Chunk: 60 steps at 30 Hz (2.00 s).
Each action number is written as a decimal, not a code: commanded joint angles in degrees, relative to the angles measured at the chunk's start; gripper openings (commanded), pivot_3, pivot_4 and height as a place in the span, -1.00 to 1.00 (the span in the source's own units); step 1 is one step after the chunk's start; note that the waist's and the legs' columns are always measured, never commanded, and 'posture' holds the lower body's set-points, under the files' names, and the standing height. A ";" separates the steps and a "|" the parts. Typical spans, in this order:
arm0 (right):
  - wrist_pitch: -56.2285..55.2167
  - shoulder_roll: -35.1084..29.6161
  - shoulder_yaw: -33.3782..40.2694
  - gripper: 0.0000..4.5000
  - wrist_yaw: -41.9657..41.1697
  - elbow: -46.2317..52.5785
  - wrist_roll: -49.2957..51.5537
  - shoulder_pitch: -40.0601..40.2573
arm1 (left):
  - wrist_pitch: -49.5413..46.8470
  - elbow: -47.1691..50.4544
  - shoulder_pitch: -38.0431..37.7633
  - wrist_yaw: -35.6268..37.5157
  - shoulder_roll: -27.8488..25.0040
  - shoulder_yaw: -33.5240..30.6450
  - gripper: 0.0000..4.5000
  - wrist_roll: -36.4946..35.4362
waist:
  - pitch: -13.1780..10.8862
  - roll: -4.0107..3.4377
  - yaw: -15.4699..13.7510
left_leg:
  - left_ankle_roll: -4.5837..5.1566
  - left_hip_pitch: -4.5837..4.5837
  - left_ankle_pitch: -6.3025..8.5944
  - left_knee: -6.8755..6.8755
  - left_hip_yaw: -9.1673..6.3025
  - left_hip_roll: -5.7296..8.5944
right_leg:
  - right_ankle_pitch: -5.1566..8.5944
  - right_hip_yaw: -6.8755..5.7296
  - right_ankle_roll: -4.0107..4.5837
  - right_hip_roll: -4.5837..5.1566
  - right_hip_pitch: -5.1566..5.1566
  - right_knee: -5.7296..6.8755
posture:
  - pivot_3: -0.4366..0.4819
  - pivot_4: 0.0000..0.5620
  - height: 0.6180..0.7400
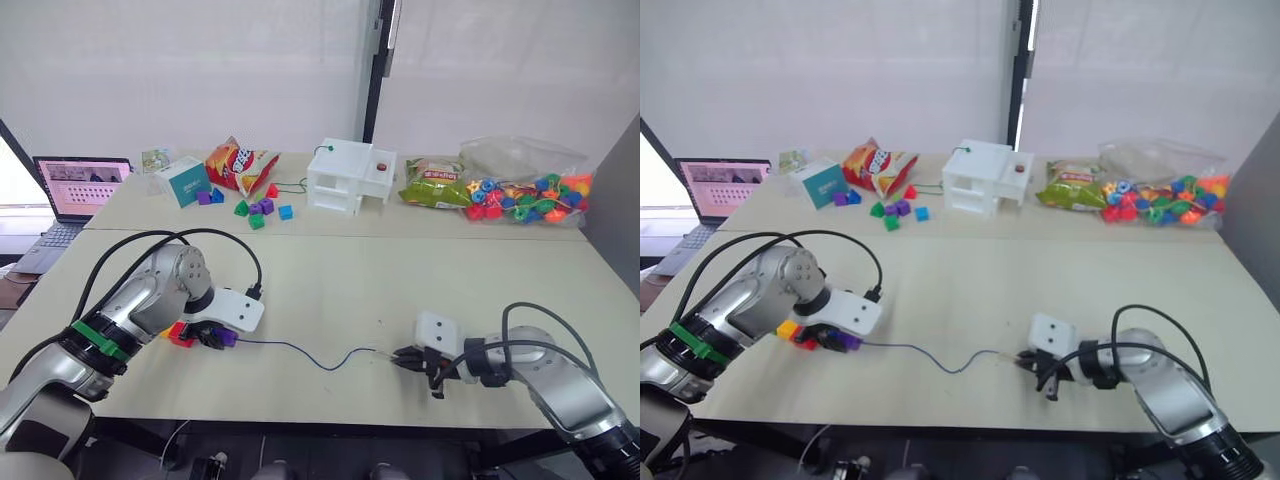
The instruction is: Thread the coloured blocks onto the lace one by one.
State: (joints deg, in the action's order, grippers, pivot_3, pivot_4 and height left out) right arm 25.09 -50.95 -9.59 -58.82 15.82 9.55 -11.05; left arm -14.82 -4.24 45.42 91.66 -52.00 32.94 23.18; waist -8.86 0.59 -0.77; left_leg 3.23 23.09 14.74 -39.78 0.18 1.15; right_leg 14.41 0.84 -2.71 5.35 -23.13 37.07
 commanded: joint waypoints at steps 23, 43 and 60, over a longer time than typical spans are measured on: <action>2.66 -5.11 13.07 -1.00 6.71 0.46 -1.40 10.20 | -1.10 -2.45 -4.93 -0.44 0.10 -1.69 -0.38 3.42 | 0.22 -0.37 0.34 | 0.02 -0.18 0.01 0.05 0.06 -0.09 | 0.01 0.09 0.01 -0.09 0.12 0.00 | -0.05 -0.47 1.00; 10.95 1.48 -2.23 -0.69 6.28 1.91 -4.47 4.50 | 0.37 -0.87 -8.58 -4.81 2.33 -5.15 -0.38 1.66 | 1.13 -0.03 0.91 | 0.05 -1.13 0.04 0.49 0.06 -0.12 | 0.21 0.09 0.02 -0.08 1.02 -0.30 | -0.05 -0.47 1.00; 18.36 5.29 28.51 0.97 7.25 13.05 15.71 13.14 | -16.25 12.82 -19.79 -10.03 0.69 -42.55 1.00 -33.14 | 1.16 0.50 0.14 | 0.04 0.20 0.04 0.47 -0.08 -0.05 | 0.16 0.02 0.05 0.12 -0.27 -0.10 | -0.05 -0.47 1.00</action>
State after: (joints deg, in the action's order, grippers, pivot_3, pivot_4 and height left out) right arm 42.50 -46.09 14.22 -52.28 26.82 22.80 0.41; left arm -26.92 7.01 28.45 83.44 -51.37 -3.19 -5.09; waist -7.70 1.09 -0.63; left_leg 3.28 23.24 14.79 -39.29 0.03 1.09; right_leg 14.56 0.79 -2.67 5.48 -23.29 36.81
